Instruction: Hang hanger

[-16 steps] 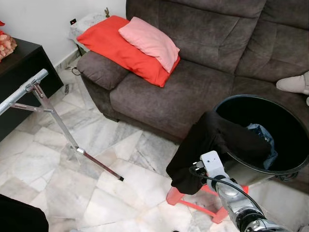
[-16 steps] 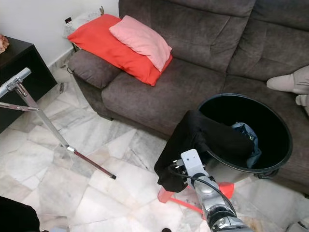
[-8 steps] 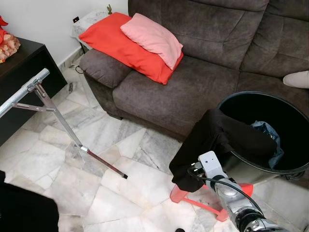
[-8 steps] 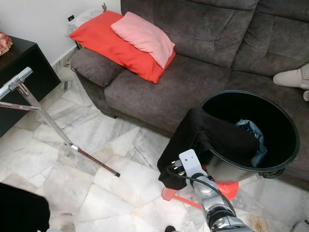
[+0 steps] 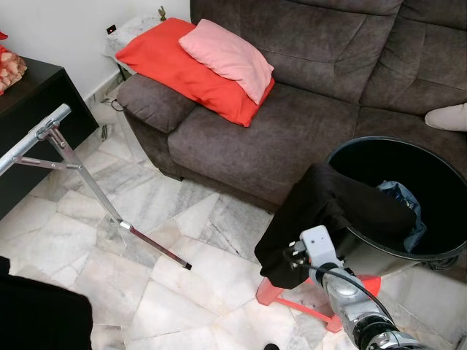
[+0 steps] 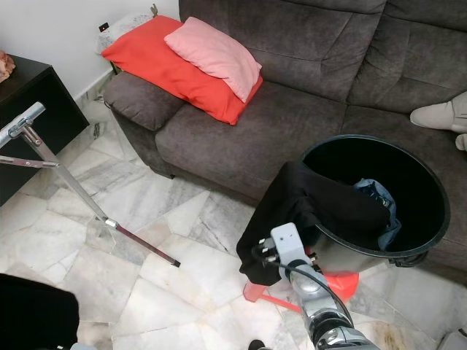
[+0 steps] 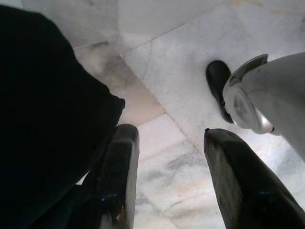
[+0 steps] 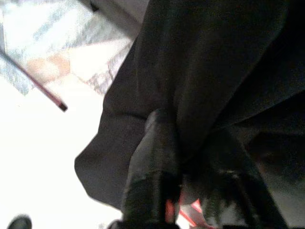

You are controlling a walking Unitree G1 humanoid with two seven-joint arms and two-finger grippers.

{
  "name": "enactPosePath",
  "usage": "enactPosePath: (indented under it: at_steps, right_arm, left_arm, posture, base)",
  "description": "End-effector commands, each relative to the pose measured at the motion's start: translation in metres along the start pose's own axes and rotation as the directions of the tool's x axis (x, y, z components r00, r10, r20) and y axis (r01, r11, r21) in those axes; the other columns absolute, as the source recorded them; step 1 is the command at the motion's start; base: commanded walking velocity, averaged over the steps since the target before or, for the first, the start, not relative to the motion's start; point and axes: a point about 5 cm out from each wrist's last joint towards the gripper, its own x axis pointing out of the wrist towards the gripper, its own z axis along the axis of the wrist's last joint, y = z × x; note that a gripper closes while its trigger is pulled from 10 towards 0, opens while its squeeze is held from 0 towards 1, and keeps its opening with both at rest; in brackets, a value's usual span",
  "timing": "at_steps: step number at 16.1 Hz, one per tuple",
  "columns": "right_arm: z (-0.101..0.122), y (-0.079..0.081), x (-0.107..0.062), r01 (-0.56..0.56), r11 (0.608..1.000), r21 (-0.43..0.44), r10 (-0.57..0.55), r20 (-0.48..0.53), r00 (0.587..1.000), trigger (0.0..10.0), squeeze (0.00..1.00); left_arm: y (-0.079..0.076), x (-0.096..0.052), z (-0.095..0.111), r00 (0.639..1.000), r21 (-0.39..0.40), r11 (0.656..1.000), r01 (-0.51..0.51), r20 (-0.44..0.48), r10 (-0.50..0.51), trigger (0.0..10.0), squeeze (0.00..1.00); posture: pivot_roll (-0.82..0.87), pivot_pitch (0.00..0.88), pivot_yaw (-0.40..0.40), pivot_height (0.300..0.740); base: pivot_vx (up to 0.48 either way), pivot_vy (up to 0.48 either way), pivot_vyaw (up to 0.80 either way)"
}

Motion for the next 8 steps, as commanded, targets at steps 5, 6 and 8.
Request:
enactPosePath:
  at_steps: [5,6,8]
  right_arm:
    - [0.029,-0.006,0.000,0.014,0.980,0.197,-0.054,0.200,0.978,0.0,0.00]
    - [0.036,-0.002,-0.002,-0.024,0.985,0.169,-0.019,0.250,0.968,0.0,0.00]
    - [0.049,0.002,-0.007,-0.078,0.986,0.147,0.027,0.322,0.946,0.0,0.00]
  left_arm:
    - [-0.009,-0.002,-0.013,0.999,0.004,1.000,0.020,-0.044,-0.019,10.0,0.00]
    - [-0.010,-0.002,-0.012,0.999,0.004,1.000,0.023,-0.044,-0.022,10.0,0.00]
    - [-0.009,-0.002,-0.012,0.999,0.000,1.000,0.022,-0.047,-0.022,10.0,0.00]
  posture:
    - [0.03,0.235,0.026,0.740]
    - [0.02,0.232,0.021,0.740]
    - [0.01,0.227,0.013,0.740]
  base:
    - [0.000,0.000,0.00]
    - [0.000,0.000,0.00]
    - [0.000,0.000,0.00]
